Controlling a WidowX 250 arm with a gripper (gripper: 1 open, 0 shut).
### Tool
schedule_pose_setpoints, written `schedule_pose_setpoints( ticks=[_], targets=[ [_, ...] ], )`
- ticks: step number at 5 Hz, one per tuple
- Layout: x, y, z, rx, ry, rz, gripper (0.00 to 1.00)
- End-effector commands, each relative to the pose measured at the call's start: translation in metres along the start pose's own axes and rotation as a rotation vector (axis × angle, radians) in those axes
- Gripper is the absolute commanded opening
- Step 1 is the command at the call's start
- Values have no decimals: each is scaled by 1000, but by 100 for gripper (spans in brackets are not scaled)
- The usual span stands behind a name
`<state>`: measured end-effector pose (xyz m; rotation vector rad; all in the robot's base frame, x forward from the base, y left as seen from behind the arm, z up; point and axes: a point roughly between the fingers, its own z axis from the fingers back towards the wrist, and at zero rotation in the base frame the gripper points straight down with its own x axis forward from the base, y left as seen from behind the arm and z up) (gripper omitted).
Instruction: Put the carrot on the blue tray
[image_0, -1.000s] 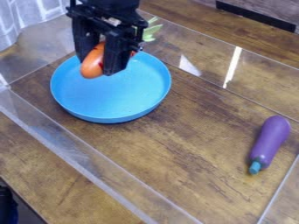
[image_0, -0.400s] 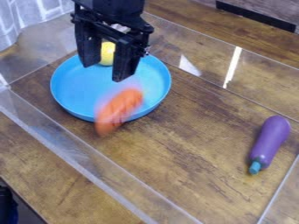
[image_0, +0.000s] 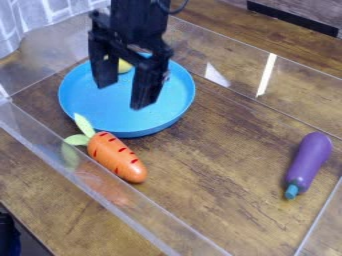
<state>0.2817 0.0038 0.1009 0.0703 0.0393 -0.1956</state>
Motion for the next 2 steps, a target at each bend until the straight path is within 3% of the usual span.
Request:
schedule_pose_setpoints(
  ticks=[1, 2],
  targets=[
    [2, 7, -17, 13, -37, -11, 100],
    [0, 1, -42, 25, -37, -71, 100]
  ],
)
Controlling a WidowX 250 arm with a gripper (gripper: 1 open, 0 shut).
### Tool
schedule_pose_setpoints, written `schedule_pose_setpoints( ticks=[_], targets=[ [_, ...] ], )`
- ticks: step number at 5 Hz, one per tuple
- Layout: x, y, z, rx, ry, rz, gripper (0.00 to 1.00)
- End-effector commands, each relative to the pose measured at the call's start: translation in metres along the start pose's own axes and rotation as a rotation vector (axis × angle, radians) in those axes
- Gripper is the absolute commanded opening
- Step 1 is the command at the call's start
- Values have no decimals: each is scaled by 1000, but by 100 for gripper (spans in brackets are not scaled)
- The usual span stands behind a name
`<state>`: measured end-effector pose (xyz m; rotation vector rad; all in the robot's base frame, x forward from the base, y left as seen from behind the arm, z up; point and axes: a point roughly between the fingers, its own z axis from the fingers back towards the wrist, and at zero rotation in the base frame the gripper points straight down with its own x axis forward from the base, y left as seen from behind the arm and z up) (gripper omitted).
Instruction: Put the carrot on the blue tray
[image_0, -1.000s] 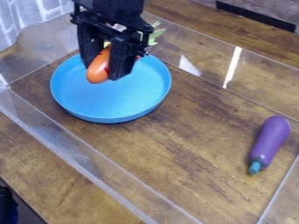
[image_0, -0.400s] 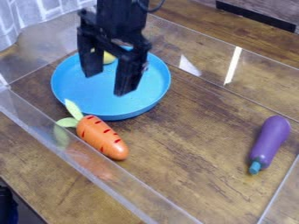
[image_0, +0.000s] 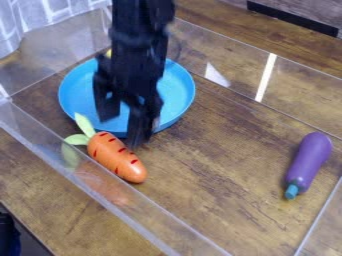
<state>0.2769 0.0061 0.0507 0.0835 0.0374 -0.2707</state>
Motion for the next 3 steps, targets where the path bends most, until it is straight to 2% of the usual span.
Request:
schedule_pose_setpoints(
  ticks=[1, 3],
  targets=[
    [1, -3, -11, 22, -29, -33, 100],
    [0, -1, -28, 24, -18, -48, 100]
  ],
)
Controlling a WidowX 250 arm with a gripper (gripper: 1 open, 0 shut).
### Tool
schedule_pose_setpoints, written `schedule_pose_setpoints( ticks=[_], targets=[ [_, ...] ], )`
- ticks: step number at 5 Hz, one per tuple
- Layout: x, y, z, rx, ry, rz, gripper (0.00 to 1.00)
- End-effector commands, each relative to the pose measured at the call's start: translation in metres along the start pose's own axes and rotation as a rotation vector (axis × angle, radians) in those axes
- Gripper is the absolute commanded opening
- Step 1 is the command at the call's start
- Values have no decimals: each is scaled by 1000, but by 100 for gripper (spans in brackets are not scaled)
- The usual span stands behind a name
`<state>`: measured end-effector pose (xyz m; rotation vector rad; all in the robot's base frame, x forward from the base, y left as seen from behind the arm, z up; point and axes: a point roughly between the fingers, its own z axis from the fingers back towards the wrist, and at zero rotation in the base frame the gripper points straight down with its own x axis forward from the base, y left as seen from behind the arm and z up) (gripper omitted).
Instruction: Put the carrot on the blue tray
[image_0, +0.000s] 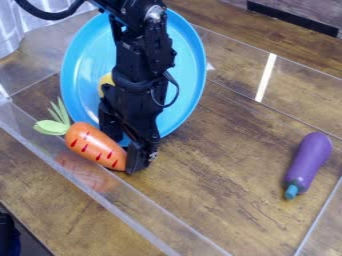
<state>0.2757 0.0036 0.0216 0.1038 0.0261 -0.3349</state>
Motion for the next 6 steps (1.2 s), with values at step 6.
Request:
schedule_pose_setpoints(
  ticks=[6],
  targets=[
    [11, 12, 12, 29, -33, -5, 0]
  ],
)
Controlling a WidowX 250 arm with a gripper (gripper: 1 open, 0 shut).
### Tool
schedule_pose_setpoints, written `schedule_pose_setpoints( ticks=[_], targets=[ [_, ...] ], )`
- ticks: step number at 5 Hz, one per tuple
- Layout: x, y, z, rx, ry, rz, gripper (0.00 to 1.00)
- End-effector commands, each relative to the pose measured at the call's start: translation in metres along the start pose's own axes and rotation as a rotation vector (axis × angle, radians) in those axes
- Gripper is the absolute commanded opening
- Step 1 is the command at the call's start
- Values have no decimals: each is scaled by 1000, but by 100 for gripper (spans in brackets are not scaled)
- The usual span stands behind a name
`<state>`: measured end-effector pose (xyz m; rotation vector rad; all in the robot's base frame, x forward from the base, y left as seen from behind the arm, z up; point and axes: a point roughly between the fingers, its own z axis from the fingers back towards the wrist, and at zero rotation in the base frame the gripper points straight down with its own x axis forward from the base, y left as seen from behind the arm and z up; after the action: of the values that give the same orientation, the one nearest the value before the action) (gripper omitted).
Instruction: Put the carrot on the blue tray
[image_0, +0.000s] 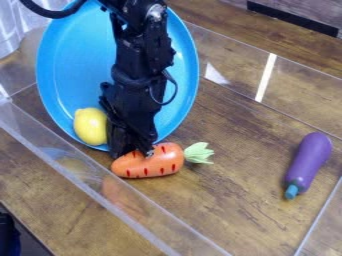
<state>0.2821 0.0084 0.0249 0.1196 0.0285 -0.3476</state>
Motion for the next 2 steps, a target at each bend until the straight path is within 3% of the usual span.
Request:
schedule_pose_setpoints(
  ticks=[1, 2],
  targets=[
    [10, 6, 7, 17, -43, 4, 0],
    [12, 6, 4, 18, -48, -1, 0]
  ],
)
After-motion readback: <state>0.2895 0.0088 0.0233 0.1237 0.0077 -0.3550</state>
